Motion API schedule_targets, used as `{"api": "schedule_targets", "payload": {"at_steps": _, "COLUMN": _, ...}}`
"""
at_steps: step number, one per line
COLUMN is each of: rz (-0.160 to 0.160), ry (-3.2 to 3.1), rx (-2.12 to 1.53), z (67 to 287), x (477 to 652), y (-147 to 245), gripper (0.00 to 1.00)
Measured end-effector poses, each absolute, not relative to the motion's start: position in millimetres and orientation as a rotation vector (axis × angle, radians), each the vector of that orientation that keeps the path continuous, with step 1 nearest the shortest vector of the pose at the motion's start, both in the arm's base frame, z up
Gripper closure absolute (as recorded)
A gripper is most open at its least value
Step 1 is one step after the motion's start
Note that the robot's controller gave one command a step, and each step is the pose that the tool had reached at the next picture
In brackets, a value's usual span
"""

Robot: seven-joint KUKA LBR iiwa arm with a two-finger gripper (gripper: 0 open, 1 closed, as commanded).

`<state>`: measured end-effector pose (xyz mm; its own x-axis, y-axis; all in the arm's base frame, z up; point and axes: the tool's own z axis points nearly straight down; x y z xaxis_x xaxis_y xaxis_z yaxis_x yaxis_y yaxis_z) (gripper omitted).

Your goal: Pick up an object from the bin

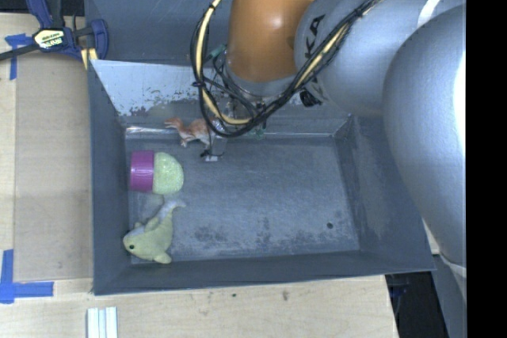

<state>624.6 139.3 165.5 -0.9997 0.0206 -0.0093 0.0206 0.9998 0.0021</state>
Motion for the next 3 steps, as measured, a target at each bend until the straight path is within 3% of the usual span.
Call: {"api": "schedule_targets", "payload": {"at_steps": 3, "rz": 0.002, "ry": 3.136, "rx": 0.031, "z": 175.1, "x": 624.7, "y": 139.2, "gripper": 1.0}}
